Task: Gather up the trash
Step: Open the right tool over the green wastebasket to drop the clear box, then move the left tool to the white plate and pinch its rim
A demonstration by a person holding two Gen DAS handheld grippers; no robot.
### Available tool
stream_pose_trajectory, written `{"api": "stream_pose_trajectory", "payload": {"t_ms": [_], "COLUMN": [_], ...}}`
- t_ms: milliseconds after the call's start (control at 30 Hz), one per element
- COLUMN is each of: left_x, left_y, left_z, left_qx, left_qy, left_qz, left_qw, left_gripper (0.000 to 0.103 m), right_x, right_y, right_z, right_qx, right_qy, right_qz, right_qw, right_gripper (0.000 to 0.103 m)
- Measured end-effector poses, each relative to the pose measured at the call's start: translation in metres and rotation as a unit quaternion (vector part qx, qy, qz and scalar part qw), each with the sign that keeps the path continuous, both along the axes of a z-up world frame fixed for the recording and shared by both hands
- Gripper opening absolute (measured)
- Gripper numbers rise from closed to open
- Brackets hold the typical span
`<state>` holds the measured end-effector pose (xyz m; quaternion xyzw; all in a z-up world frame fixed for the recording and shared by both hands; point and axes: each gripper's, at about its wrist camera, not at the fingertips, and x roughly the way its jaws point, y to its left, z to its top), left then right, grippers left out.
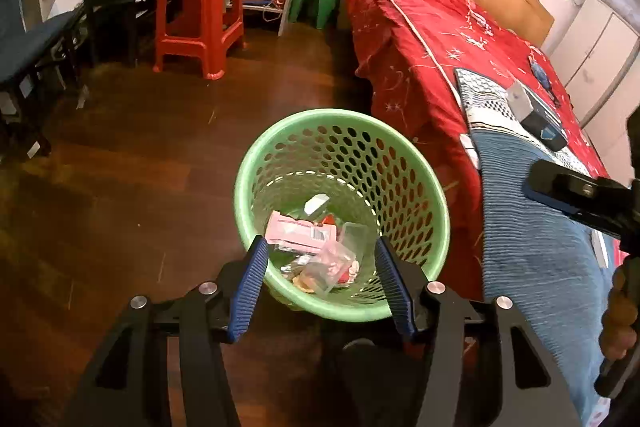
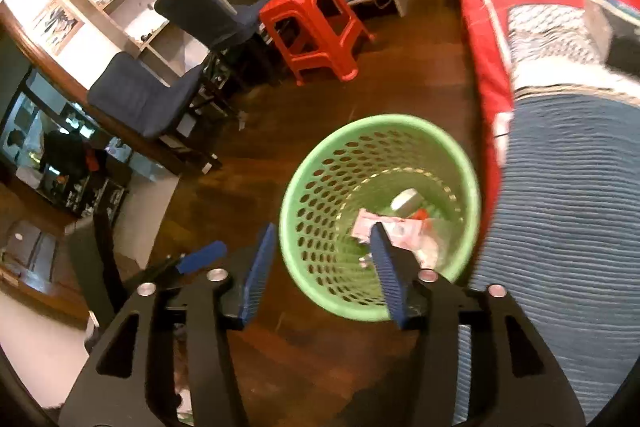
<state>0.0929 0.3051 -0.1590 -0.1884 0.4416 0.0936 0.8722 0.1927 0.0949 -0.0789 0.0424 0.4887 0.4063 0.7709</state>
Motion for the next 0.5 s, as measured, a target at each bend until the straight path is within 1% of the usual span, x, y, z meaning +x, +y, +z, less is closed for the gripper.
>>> {"api": "stream_pose_trajectory", "payload": {"t_ms": [67, 133, 167, 233, 300, 433, 500], "left_x": [0.001, 0.003, 0.004, 0.006, 0.01, 0.019, 0.025], "left_y": [-0.007, -0.015, -0.02, -0.031, -0.046, -0.076, -0.094], "left_z": [0.004, 0.009, 0.011, 0.015, 0.02, 0.028, 0.032], "left_qx": [0.002, 0.003, 0.002, 0.005, 0.003, -0.001, -0.002], "left_qy": [-0.003, -0.006, -0.008, -0.01, -0.013, -0.019, -0.022], "left_qz": [-0.006, -0.013, -0.018, -0.025, -0.037, -0.064, -0.082], "left_qw": [1.0, 0.9999, 0.9998, 0.9996, 0.9992, 0.9977, 0.9964], "left_gripper": [0.058, 0.058, 0.058, 0.06, 0.061, 0.061, 0.061], "right_x": [-0.004, -0.007, -0.01, -0.013, -0.016, -0.021, -0.024], "right_y": [-0.014, -0.032, -0.048, -0.063, -0.089, -0.134, -0.165], "right_z": [0.006, 0.01, 0.013, 0.013, 0.013, 0.01, 0.007], "right_qx": [-0.005, -0.011, -0.013, -0.016, -0.019, -0.031, -0.043], "right_qy": [-0.017, -0.034, -0.045, -0.053, -0.059, -0.065, -0.066], "right_qz": [-0.008, -0.02, -0.032, -0.043, -0.065, -0.104, -0.129], "right_qw": [1.0, 0.999, 0.998, 0.998, 0.996, 0.992, 0.989], "right_gripper": [0.055, 0.058, 0.061, 0.064, 0.067, 0.07, 0.07]}}
